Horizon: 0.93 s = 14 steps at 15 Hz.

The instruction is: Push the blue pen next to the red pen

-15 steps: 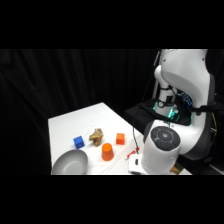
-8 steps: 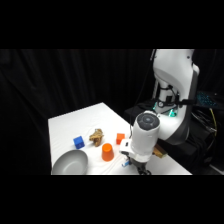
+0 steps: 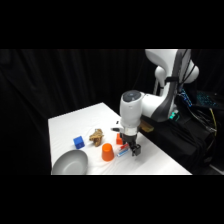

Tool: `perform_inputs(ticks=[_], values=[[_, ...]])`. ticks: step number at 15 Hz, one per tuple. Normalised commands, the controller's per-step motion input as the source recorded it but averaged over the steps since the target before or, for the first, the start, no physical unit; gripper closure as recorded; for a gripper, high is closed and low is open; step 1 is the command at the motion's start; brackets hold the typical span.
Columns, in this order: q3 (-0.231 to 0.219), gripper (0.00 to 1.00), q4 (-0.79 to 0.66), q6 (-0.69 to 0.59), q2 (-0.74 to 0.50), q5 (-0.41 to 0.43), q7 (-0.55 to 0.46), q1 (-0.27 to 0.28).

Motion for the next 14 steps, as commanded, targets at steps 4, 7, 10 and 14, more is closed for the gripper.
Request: perform_inputs(ticks=[4, 7, 10, 14], values=[[0.144, 0.0, 0.09, -0.81, -0.6, 0.203, -0.53, -0.26], [0.005, 0.0, 0.35, -0.67, -0.25, 0.101, -0.35, -0.171], [-0.034, 0.0, 0.33, -0.42, -0.1, 0.072, -0.26, -0.135], [-0.027, 0.0, 0.21, -0.18, -0.06, -0.025, -0.16, -0.084]])
